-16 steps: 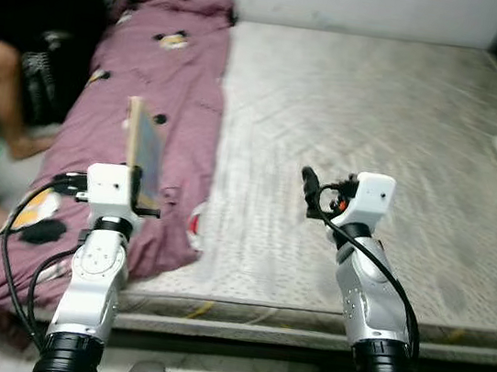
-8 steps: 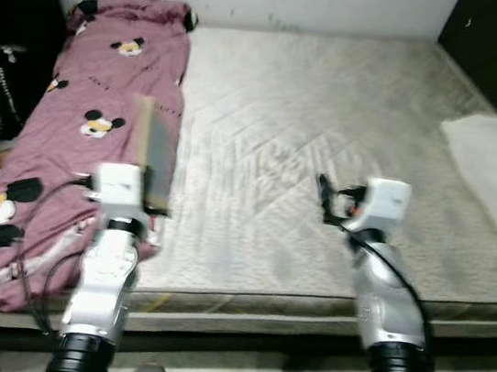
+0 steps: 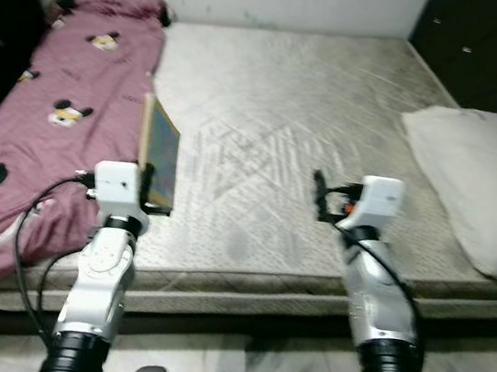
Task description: Clean up the room
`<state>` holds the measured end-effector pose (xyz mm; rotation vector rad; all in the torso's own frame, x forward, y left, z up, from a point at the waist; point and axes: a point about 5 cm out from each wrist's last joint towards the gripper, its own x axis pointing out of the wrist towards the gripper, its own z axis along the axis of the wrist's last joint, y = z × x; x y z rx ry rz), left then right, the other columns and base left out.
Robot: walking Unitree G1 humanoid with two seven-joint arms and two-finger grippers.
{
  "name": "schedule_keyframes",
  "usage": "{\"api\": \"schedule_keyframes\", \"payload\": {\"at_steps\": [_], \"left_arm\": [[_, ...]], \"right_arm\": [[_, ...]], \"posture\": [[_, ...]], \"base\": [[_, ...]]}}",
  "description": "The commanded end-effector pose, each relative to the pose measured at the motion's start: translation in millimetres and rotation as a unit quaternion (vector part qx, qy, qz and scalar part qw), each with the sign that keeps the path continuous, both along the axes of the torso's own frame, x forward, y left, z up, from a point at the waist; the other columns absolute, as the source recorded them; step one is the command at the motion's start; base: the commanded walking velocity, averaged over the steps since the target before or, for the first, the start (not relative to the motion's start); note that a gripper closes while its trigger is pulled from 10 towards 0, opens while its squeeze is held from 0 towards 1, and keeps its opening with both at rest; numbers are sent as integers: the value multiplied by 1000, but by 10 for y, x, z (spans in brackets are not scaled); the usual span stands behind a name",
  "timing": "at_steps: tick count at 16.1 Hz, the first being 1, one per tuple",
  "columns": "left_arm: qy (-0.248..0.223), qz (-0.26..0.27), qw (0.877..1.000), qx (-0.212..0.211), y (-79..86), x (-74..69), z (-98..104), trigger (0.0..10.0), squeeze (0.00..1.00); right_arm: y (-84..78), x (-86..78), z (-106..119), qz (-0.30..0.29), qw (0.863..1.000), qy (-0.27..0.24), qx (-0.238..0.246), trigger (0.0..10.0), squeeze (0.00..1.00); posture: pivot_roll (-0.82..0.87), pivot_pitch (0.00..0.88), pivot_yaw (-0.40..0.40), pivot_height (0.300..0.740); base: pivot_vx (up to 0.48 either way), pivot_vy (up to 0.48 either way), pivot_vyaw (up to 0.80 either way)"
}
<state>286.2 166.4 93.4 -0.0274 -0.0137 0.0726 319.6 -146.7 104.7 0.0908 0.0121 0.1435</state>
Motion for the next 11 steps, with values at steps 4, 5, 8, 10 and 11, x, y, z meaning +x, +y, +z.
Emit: {"api": "schedule_keyframes", "payload": {"at_steps": [4,5,8,10,11], "left_arm": [[-39,-10,999,-9,4,3,128,10000,0],[-39,-12,999,-9,-4,2,126,10000,0],[-39,-16,999,-11,-6,3,124,10000,0],[-37,-17,999,-12,-8,7,118,10000,0],[-32,-14,999,-12,-11,11,106,10000,0]], "right_arm": [[-20,12,14,-5,1000,-3,-3,10000,0],[-27,13,13,-6,1000,-4,-5,10000,0],[-32,13,13,-8,1000,-4,-5,10000,0],[-38,15,13,-10,1000,-4,-5,10000,0],[-49,17,13,-12,1000,-4,-5,10000,0]], "posture": [[-19,0,31,740],[-21,0,32,740],[-22,0,33,740],[-22,0,34,740],[-22,0,34,740]], "base": [[257,0,0],[364,0,0],[365,0,0],[358,0,0],[304,0,0]]}}
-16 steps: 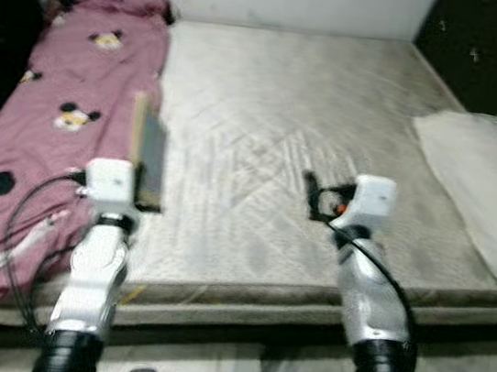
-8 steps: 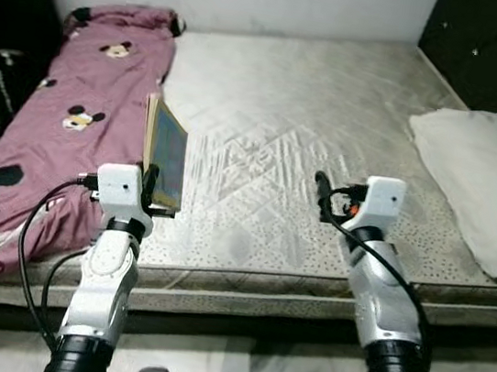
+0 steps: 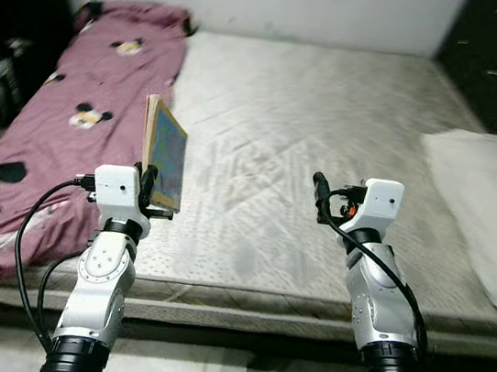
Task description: Clean up the room
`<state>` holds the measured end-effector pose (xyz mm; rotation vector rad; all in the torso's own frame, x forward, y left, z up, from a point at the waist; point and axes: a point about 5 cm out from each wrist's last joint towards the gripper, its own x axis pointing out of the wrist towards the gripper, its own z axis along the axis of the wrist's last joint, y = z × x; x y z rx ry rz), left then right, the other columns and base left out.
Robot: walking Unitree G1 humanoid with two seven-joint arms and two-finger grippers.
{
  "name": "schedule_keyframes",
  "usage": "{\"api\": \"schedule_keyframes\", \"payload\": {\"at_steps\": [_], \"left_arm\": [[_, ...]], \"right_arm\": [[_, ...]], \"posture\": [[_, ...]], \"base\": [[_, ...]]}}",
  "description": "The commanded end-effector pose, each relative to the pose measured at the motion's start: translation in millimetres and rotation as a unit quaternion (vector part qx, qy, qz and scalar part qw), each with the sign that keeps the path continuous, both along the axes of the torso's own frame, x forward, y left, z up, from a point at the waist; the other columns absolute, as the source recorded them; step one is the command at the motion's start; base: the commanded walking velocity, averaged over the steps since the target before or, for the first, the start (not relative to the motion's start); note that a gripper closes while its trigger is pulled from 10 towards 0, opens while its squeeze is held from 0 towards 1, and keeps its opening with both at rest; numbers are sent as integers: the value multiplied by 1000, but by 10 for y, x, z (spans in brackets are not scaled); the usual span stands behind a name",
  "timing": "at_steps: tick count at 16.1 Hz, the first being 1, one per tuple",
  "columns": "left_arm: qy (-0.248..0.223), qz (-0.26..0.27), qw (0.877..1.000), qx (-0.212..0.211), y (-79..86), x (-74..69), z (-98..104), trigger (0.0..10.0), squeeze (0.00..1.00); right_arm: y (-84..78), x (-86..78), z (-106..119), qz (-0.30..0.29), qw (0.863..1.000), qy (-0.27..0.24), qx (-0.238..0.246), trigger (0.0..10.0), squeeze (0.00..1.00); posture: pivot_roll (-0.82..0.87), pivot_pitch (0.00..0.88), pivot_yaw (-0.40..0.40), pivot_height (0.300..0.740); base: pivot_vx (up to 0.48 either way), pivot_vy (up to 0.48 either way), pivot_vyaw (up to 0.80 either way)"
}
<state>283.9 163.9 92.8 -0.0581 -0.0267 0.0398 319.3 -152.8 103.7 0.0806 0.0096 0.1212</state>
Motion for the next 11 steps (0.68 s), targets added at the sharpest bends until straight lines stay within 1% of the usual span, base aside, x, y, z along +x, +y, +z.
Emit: {"api": "schedule_keyframes", "payload": {"at_steps": [1,2,3,9,11], "left_arm": [[-22,6,1000,3,14,36,104,10000,0],[-21,16,1000,4,6,41,91,10000,0],[-10,19,1000,18,-18,51,72,10000,0],[-12,12,1000,22,-25,54,81,10000,0],[-13,12,1000,17,-27,57,81,10000,0]], "right_arm": [[5,22,21,-2,1000,-3,0,10000,0],[-3,22,20,-3,1000,-3,0,10000,0],[-19,23,17,-5,1000,-3,1,10000,0],[-39,35,17,-11,1000,-3,-5,10000,0],[-32,35,13,-10,1000,-3,-9,10000,0]], "posture": [[-23,0,35,740],[-23,0,35,740],[-22,0,34,740],[-21,0,34,740],[-21,0,34,740]], "base": [[0,0,0],[0,0,0],[0,0,0],[0,0,0],[0,-277,0]]}}
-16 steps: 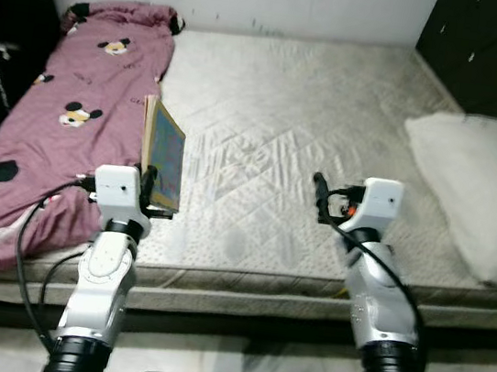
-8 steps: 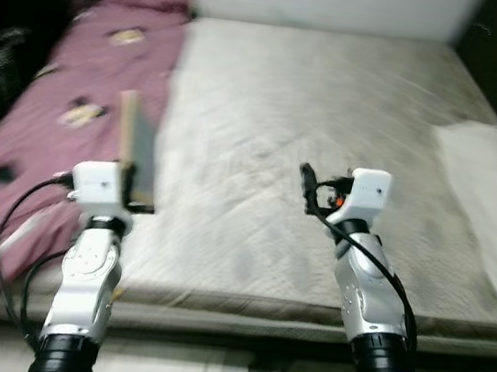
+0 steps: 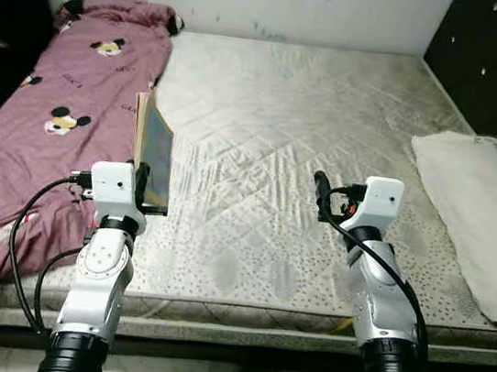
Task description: Clean up the room
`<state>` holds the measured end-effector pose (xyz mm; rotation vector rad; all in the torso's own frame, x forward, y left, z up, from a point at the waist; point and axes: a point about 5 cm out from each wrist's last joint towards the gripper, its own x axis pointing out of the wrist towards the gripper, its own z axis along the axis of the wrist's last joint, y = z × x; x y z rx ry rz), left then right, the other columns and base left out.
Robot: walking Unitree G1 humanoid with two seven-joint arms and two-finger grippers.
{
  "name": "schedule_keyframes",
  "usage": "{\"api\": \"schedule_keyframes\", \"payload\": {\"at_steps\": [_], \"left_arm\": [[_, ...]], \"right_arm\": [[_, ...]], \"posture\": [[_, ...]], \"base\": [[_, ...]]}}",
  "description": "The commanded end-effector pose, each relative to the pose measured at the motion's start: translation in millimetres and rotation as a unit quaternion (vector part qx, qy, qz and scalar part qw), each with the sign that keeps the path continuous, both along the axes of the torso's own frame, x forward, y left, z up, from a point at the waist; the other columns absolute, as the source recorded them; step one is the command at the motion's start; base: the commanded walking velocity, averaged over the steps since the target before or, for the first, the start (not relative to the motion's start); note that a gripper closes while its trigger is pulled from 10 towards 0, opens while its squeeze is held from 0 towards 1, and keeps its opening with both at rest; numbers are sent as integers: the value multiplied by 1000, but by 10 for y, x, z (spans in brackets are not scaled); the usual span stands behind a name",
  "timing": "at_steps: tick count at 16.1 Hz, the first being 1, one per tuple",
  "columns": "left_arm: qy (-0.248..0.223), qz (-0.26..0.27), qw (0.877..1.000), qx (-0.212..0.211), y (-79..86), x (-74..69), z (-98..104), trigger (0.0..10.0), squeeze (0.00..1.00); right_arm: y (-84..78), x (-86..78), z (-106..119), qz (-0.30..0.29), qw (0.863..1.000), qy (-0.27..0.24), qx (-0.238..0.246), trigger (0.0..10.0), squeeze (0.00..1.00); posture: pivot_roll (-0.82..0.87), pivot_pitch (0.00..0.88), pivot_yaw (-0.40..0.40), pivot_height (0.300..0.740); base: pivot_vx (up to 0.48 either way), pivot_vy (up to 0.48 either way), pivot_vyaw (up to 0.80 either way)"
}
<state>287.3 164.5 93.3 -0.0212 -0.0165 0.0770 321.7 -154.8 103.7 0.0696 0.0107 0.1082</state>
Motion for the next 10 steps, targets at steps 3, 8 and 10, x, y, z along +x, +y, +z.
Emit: {"api": "schedule_keyframes", "payload": {"at_steps": [3,8,10], "left_arm": [[-19,-8,1000,0,-41,28,80,10000,0],[-20,-8,1000,-4,-48,39,87,10000,0],[-22,-8,1000,-5,-55,42,88,10000,0]], "right_arm": [[-17,18,14,-3,1000,-4,-8,10000,0],[-15,37,25,-2,1000,-6,-12,10000,0],[-19,43,31,-2,1000,-7,-16,10000,0]], "posture": [[-21,0,33,740],[-22,0,29,740],[-22,0,27,740]], "base": [[0,-314,0],[0,-332,0],[0,-334,0]]}}
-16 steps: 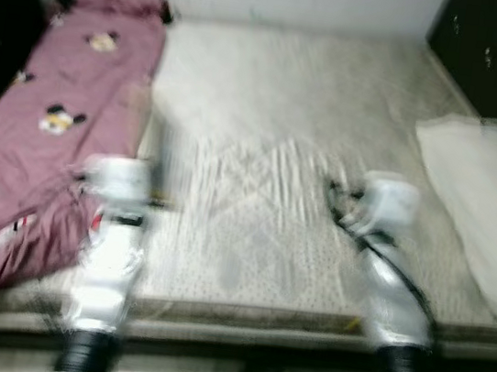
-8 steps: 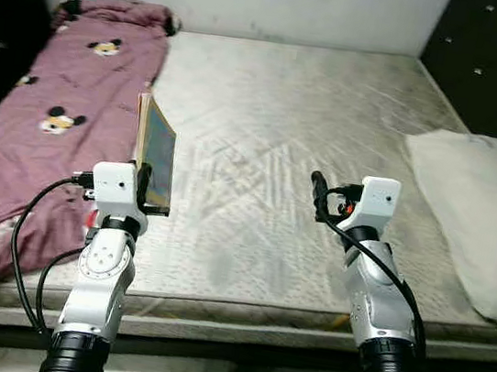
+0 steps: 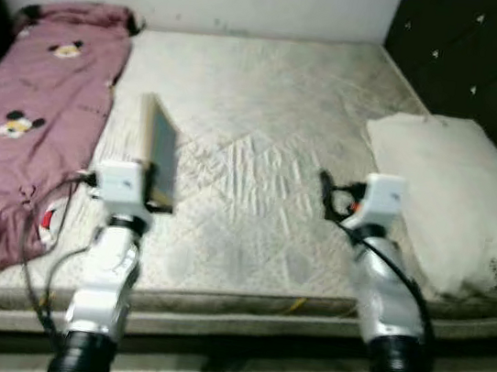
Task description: Clean up the room
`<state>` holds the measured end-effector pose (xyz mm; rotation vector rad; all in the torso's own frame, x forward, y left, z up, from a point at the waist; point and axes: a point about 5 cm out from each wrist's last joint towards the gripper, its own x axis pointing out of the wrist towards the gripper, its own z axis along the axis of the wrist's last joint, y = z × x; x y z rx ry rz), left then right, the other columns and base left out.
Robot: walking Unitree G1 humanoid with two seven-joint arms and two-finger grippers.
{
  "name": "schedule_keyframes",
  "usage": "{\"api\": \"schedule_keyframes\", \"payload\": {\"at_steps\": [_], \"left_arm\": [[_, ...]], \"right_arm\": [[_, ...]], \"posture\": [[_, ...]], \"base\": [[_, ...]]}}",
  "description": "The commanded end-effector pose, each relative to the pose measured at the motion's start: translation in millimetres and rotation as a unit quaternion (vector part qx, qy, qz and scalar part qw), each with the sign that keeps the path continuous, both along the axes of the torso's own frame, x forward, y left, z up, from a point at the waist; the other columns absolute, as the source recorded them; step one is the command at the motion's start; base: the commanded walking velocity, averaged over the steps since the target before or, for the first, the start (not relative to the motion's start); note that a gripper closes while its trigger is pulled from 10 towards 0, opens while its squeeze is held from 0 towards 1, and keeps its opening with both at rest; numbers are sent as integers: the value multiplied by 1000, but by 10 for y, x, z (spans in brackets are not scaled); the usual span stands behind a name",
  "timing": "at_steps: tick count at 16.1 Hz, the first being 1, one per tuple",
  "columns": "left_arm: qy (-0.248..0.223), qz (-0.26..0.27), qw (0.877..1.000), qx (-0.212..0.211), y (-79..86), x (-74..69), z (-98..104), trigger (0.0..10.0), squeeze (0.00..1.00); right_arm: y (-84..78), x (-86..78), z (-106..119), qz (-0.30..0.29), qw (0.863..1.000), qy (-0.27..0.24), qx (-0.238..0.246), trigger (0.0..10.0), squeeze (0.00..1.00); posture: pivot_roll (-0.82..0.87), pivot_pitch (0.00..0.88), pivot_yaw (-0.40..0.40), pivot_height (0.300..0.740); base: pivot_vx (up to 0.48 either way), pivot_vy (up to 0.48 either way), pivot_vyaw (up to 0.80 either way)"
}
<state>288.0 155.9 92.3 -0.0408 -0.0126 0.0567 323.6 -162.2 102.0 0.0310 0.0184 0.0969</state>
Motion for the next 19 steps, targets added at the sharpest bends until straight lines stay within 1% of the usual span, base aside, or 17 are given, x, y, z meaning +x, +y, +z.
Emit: {"api": "schedule_keyframes", "payload": {"at_steps": [1,7,8,9,12,18,19], "left_arm": [[-23,2,1000,5,27,37,98,10000,0],[-25,1,1000,0,10,45,100,10000,0],[-29,0,1000,-10,10,43,106,10000,0],[-41,-14,999,-17,-3,36,130,10000,0],[-52,-35,998,-24,-29,15,152,10000,0],[-54,-39,998,-23,-26,10,155,10000,0],[-53,-40,998,-23,-26,8,153,10000,0]], "right_arm": [[54,28,51,4,1000,-11,-1,10000,0],[47,38,50,5,1000,-12,-8,10000,0],[47,37,49,5,1000,-13,-9,10000,0],[48,35,47,4,1000,-13,-10,10000,0],[43,28,41,3,1000,-13,-12,10000,0],[42,24,42,4,1000,-16,-17,10000,0],[43,22,42,4,1000,-17,-18,10000,0]], "posture": [[-24,0,26,740],[-26,0,25,740],[-26,0,25,740],[-29,0,25,740],[-29,0,26,740],[-29,0,28,740],[-29,0,29,740]], "base": [[0,-334,0],[0,-386,0],[0,0,0],[0,0,0],[0,0,0],[325,0,0],[322,0,444]]}}
